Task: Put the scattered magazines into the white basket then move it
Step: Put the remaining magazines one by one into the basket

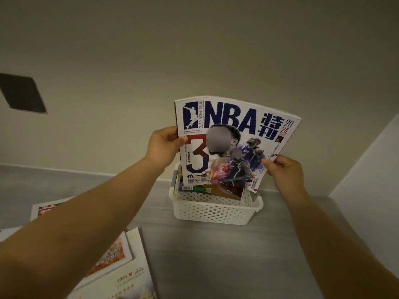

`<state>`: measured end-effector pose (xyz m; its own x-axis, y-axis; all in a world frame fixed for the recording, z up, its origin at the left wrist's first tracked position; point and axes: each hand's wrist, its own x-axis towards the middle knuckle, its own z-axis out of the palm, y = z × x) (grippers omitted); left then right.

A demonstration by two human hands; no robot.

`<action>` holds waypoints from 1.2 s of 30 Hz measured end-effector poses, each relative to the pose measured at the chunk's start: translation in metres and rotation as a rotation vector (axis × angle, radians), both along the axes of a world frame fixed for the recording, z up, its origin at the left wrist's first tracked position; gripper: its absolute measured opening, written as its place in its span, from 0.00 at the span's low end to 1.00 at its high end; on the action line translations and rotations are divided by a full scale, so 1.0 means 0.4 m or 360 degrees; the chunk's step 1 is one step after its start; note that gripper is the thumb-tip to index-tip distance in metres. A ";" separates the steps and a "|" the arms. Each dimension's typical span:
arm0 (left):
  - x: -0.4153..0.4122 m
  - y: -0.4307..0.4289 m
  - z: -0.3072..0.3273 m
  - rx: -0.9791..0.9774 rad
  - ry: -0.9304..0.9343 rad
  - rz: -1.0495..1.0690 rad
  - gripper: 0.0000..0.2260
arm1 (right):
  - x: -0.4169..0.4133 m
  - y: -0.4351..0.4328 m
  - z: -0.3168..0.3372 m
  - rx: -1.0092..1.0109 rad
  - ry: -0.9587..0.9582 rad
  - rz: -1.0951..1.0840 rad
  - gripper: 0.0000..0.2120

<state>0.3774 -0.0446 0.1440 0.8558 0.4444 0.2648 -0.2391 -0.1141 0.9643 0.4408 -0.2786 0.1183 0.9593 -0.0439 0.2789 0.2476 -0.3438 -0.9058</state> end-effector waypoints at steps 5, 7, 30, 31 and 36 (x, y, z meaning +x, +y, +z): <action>0.039 0.028 -0.032 -0.0043 0.0065 0.0089 0.13 | 0.047 0.036 -0.012 -0.0020 0.0061 0.0103 0.10; 0.047 0.040 -0.040 -0.0006 0.0088 0.0094 0.13 | 0.058 0.045 -0.025 -0.0016 0.0114 0.0138 0.09; 0.163 0.028 -0.217 0.0804 0.0672 0.0124 0.18 | 0.148 0.092 -0.162 -0.0207 0.0271 -0.0075 0.14; 0.165 0.029 -0.223 0.0815 0.0711 0.0079 0.19 | 0.154 0.091 -0.162 -0.0213 0.0288 -0.0065 0.14; 0.169 0.045 -0.247 0.0937 0.0764 -0.0107 0.27 | 0.179 0.085 -0.173 -0.0369 0.0337 0.0011 0.13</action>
<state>0.4451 -0.0265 0.0454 0.9571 0.2878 0.0337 0.1666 -0.6419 0.7484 0.5126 -0.2448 0.0493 0.9972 0.0043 0.0749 0.0651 -0.5460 -0.8352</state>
